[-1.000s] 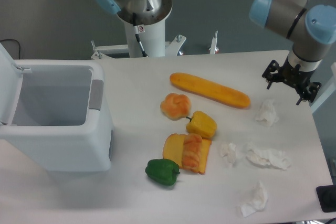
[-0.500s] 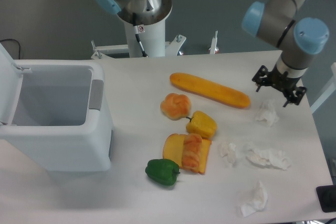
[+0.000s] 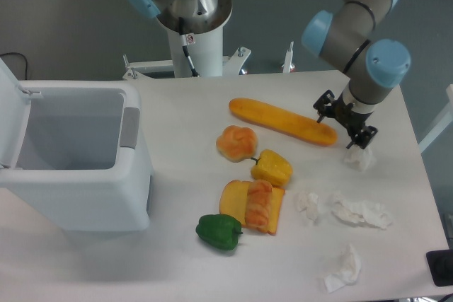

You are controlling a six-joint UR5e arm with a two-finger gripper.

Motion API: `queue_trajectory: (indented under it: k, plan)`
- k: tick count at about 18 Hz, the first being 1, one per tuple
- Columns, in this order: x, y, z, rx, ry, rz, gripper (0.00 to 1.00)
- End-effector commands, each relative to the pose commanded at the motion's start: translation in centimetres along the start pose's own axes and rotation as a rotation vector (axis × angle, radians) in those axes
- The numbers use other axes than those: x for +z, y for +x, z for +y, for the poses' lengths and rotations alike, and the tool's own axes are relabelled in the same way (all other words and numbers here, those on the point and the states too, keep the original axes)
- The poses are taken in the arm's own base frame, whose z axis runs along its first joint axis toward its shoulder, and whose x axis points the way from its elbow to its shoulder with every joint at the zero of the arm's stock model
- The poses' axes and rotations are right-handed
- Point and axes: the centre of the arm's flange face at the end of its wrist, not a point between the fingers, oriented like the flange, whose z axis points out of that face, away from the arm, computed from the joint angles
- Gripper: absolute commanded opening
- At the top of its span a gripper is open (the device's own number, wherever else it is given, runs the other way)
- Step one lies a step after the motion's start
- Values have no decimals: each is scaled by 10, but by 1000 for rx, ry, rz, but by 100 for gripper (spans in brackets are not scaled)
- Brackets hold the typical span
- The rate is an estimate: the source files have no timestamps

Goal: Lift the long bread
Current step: 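Lower the gripper onto the loaf's end and close on it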

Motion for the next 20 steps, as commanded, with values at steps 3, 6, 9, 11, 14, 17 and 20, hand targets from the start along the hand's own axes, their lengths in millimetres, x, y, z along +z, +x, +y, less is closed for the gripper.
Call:
queue_trajectory:
  k: [3, 6, 9, 11, 14, 17, 20]
  plan:
    - [0, 2, 2, 58, -54, 19, 100]
    - [7, 7, -2, 71, -58, 36, 100]
    - [9, 7, -5, 61, -54, 34, 96]
    - [7, 5, -5, 59, -56, 25, 93]
    - [13, 5, -10, 67, -54, 35, 93]
    - [13, 1, -15, 45, -57, 30, 93]
    - [17, 0, -17, 45, -56, 35, 92]
